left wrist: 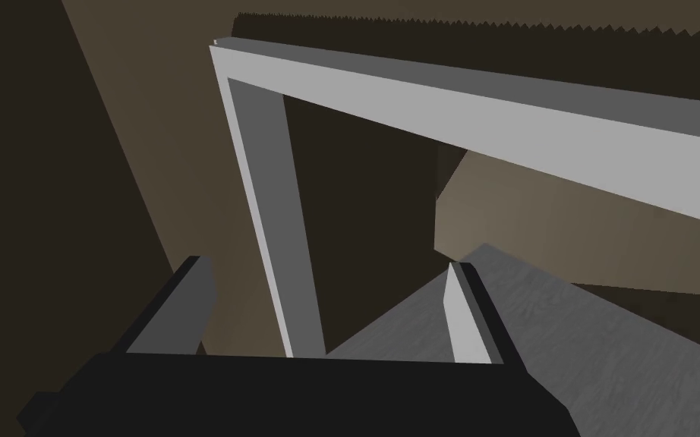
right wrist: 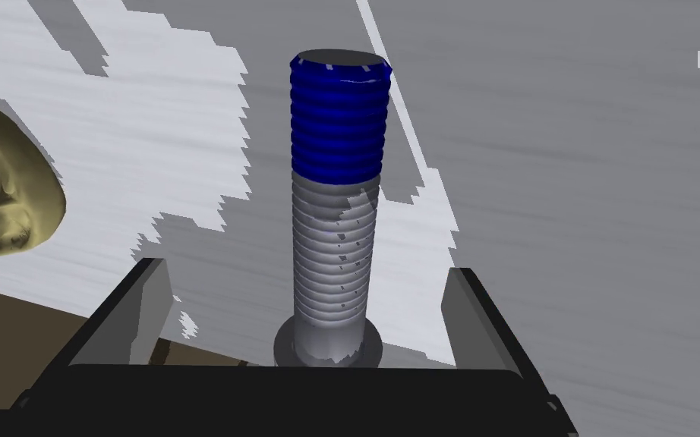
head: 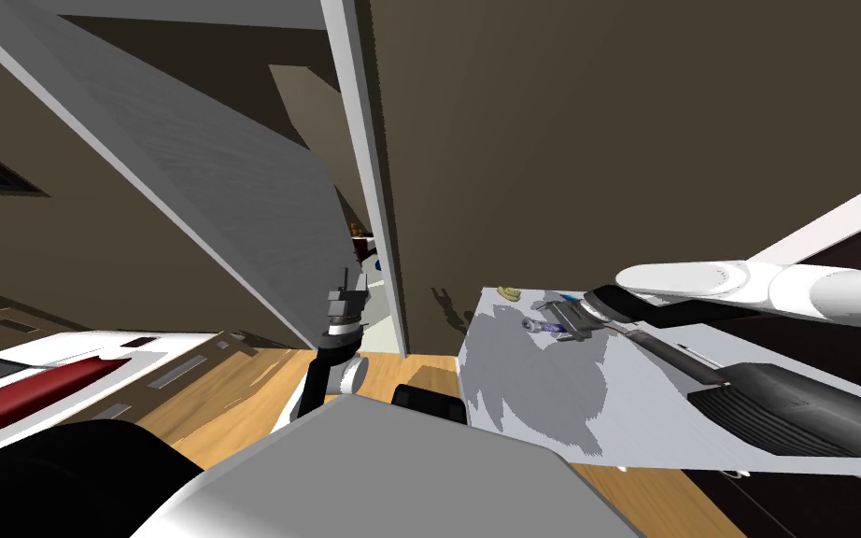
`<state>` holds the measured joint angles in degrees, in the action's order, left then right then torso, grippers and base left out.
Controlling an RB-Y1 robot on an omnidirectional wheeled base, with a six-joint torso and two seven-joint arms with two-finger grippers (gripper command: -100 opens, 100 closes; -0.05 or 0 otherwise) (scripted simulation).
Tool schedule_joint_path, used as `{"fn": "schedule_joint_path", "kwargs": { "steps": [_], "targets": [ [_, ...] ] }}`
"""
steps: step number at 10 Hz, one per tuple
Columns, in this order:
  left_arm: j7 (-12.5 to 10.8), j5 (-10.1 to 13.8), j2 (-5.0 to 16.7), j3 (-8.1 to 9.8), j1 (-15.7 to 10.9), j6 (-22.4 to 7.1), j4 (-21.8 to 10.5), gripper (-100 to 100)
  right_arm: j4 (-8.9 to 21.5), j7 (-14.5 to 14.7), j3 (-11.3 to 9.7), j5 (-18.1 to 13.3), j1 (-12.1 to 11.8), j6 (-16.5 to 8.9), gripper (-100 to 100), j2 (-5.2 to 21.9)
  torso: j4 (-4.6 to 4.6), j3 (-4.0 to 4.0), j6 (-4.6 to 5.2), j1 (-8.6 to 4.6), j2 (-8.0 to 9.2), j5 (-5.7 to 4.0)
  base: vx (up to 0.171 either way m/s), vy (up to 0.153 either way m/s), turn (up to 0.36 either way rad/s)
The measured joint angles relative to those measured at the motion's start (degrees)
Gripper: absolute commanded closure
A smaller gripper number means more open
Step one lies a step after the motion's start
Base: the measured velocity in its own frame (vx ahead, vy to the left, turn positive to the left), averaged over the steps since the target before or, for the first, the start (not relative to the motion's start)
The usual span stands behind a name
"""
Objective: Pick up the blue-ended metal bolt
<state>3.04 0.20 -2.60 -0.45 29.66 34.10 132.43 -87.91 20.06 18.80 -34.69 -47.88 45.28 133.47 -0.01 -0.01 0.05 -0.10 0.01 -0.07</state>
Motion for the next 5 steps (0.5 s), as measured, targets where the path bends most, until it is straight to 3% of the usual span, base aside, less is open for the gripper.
{"fn": "schedule_joint_path", "kwargs": {
  "steps": [1, 2, 4, 5],
  "targets": [
    [0.0, 0.0, 0.0, 0.0, 0.0, 0.0, 0.0, 0, 0.05, -0.04, -0.01, -0.05, -0.03, 0.03, 0, 0.1, 0.01, 0.03, 0.0, 0.03, 0.05, 0.0, 0.0, 0.0, 0.0],
    [0.0, 0.0, 0.0, 0.0, 0.0, 0.0, 0.0, 0, 0.04, -0.03, -0.01, -0.04, -0.03, 0.03, -100, 0.09, 0.02, 0.05, 0.0, 0.06, 0.08, 0.01, 0.014, 0.023, 0.15],
    [0.0, 0.0, 0.0, -0.01, 0.0, 0.0, 0.0, 0, -0.01, 0.98, -0.34, -0.02, -2.72, -2.19, -100, -1.19, 0.0, 0.0, -0.02, 0.18, 0.0, 0.04, 0.019, 0.025, 0.093],
    [0.0, 0.0, 0.0, 0.0, 0.0, 0.0, 0.0, 0, 0.0, 1.11, -0.41, -0.05, -2.81, -2.39, 100, -1.28, -0.01, 0.0, -0.04, 0.14, 0.01, 0.01, 0.0, 0.0, 0.0]
  ]
}}
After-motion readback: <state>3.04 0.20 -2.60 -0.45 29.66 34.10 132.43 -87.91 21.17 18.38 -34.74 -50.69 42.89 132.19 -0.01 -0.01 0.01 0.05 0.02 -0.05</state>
